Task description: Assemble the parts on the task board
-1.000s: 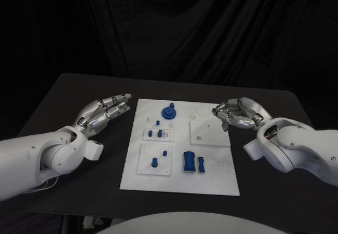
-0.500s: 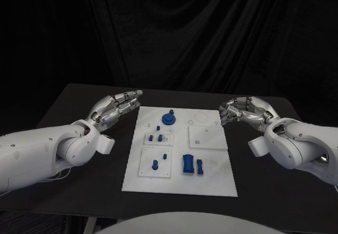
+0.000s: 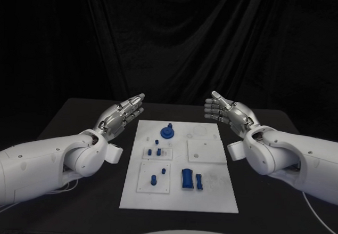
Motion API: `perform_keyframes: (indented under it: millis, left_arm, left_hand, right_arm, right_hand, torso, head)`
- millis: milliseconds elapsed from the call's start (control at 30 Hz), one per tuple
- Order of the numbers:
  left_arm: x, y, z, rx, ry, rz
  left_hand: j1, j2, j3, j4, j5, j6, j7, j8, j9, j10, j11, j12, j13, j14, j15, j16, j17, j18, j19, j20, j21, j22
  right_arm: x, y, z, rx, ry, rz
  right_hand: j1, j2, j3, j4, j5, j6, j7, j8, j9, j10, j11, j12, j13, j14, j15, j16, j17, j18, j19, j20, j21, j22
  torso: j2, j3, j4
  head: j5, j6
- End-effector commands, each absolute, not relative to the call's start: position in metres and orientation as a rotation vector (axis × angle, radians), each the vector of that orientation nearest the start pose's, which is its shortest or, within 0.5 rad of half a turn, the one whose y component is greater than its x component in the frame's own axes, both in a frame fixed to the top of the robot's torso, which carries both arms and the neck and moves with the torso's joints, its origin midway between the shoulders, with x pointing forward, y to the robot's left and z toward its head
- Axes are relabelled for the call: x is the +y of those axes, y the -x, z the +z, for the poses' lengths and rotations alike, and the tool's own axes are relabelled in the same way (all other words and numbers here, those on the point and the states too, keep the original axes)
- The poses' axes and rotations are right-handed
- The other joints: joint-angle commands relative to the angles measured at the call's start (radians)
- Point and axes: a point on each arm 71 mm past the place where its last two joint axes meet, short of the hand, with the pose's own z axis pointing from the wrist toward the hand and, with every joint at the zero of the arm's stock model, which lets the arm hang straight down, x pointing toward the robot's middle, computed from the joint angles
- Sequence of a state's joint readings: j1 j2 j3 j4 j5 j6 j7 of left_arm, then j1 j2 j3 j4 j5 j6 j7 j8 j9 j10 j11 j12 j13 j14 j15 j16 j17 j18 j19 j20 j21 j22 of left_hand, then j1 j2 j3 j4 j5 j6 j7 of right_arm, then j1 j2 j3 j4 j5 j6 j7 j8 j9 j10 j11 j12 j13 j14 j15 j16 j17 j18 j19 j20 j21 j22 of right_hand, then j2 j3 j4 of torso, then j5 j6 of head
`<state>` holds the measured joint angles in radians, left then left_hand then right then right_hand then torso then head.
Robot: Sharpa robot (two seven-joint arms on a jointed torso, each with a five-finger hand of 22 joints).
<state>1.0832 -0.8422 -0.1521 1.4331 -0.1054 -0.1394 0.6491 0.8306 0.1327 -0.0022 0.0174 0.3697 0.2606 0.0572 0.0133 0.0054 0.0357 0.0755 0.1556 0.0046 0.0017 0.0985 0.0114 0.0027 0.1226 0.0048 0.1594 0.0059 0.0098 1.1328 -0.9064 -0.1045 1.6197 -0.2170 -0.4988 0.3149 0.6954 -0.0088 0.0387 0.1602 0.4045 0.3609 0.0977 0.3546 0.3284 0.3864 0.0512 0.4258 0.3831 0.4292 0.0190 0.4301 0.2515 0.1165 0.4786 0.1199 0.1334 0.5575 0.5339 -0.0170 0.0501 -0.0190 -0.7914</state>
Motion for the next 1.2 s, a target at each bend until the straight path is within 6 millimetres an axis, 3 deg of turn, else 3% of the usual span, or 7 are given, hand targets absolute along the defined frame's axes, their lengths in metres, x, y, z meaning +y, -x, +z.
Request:
perform_keyframes:
  millis: [33, 167, 233, 267, 400, 433, 1200]
  left_arm:
    - [0.222, -0.46, -0.255, 1.387, 1.038, -1.501]
    - [0.213, -0.462, -0.246, 1.336, 1.083, -1.423]
    - [0.208, -0.463, -0.242, 1.31, 1.108, -1.383]
    - [0.206, -0.463, -0.24, 1.298, 1.12, -1.363]
    - [0.199, -0.463, -0.232, 1.256, 1.165, -1.293]
    - [0.197, -0.462, -0.23, 1.249, 1.173, -1.282]
    - [0.192, -0.462, -0.224, 1.218, 1.209, -1.229]
  left_hand:
    - [-0.273, -0.044, 0.002, -0.017, -0.122, -0.085, -0.057, -0.013, -0.005, -0.036, -0.076, -0.051, -0.005, -0.002, -0.099, -0.011, -0.003, -0.038, -0.005, -0.052, -0.006, -0.01]
    - [-0.356, -0.057, 0.002, -0.017, -0.158, -0.11, -0.057, -0.013, -0.005, -0.036, -0.076, -0.067, -0.005, -0.002, -0.099, -0.011, -0.003, -0.048, -0.005, -0.067, -0.006, -0.01]
    - [-0.388, -0.062, 0.002, -0.017, -0.173, -0.121, -0.057, -0.013, -0.005, -0.036, -0.076, -0.073, -0.005, -0.002, -0.099, -0.011, -0.003, -0.048, -0.005, -0.072, -0.006, -0.01]
    - [-0.408, -0.133, 0.002, -0.017, -0.182, -0.127, -0.057, -0.013, -0.005, -0.036, -0.076, -0.077, -0.005, -0.002, -0.099, -0.011, -0.003, -0.123, -0.005, -0.077, -0.006, -0.01]
    - [-0.475, -0.133, 0.002, -0.017, -0.211, -0.148, -0.057, -0.013, -0.005, -0.036, -0.076, -0.156, -0.005, -0.002, -0.099, -0.011, -0.003, -0.123, -0.005, -0.088, -0.006, -0.01]
    - [-0.488, -0.133, 0.002, -0.017, -0.218, -0.151, -0.057, -0.013, -0.005, -0.036, -0.076, -0.156, -0.005, -0.002, -0.099, -0.011, -0.003, -0.123, -0.005, -0.159, -0.006, -0.01]
    - [-0.697, -0.133, 0.002, -0.017, -0.37, -0.261, -0.057, -0.013, -0.005, -0.036, -0.076, -0.156, -0.005, -0.002, -0.099, -0.011, -0.003, -0.123, -0.005, -0.159, -0.006, -0.01]
  right_arm:
    - [-0.212, -0.456, -0.224, 1.332, -1.133, 1.234]
    - [-0.199, -0.46, -0.224, 1.256, -1.182, 1.233]
    - [-0.195, -0.461, -0.224, 1.233, -1.198, 1.231]
    - [-0.194, -0.461, -0.224, 1.226, -1.203, 1.23]
    - [-0.192, -0.462, -0.224, 1.218, -1.209, 1.229]
    - [-0.192, -0.462, -0.224, 1.218, -1.209, 1.229]
    - [-0.192, -0.462, -0.224, 1.218, -1.209, 1.229]
  right_hand:
    - [-0.229, 0.009, -0.039, -0.052, -0.133, -0.118, -0.098, -0.117, -0.108, -0.127, -0.051, -0.14, -0.126, -0.141, -0.019, -0.141, -0.083, -0.041, -0.157, -0.039, -0.044, -0.183]
    - [-0.299, 0.009, -0.039, -0.066, -0.174, -0.154, -0.098, -0.153, -0.141, -0.166, -0.051, -0.183, -0.165, -0.185, -0.019, -0.185, -0.108, -0.04, -0.206, -0.12, -0.058, -0.24]
    - [-0.327, 0.009, -0.039, -0.073, -0.19, -0.167, -0.098, -0.167, -0.154, -0.181, -0.051, -0.2, -0.18, -0.202, -0.019, -0.202, -0.118, -0.116, -0.224, -0.12, -0.063, -0.262]
    - [-0.342, 0.009, -0.039, -0.077, -0.199, -0.177, -0.098, -0.174, -0.161, -0.19, -0.051, -0.209, -0.188, -0.211, -0.019, -0.212, -0.124, -0.116, -0.233, -0.12, -0.133, -0.274]
    - [-0.398, 0.009, -0.039, -0.089, -0.232, -0.206, -0.098, -0.203, -0.188, -0.221, -0.051, -0.244, -0.219, -0.246, -0.019, -0.246, -0.144, -0.116, -0.272, -0.12, -0.133, -0.319]
    - [-0.409, 0.009, -0.039, -0.16, -0.238, -0.212, -0.098, -0.209, -0.193, -0.227, -0.051, -0.25, -0.226, -0.253, -0.019, -0.253, -0.148, -0.116, -0.281, -0.12, -0.133, -0.328]
    - [-0.581, 0.009, -0.039, -0.16, -0.405, -0.361, -0.098, -0.355, -0.328, -0.386, -0.051, -0.426, -0.383, -0.358, -0.019, -0.43, -0.252, -0.116, -0.399, -0.12, -0.133, -0.469]
  torso:
    - [0.004, 0.007, -0.0203]
    - [0.007, 0.0114, -0.0335]
    - [0.008, 0.0132, -0.0387]
    - [0.008, 0.0139, -0.0409]
    - [0.01, 0.0162, -0.0479]
    - [0.01, 0.0165, -0.0488]
    - [0.01, 0.017, -0.0501]
  head:
    - [0.007, 0.066]
    - [0.012, 0.121]
    - [0.014, 0.143]
    - [0.015, 0.153]
    - [0.018, 0.182]
    - [0.018, 0.186]
    - [0.019, 0.191]
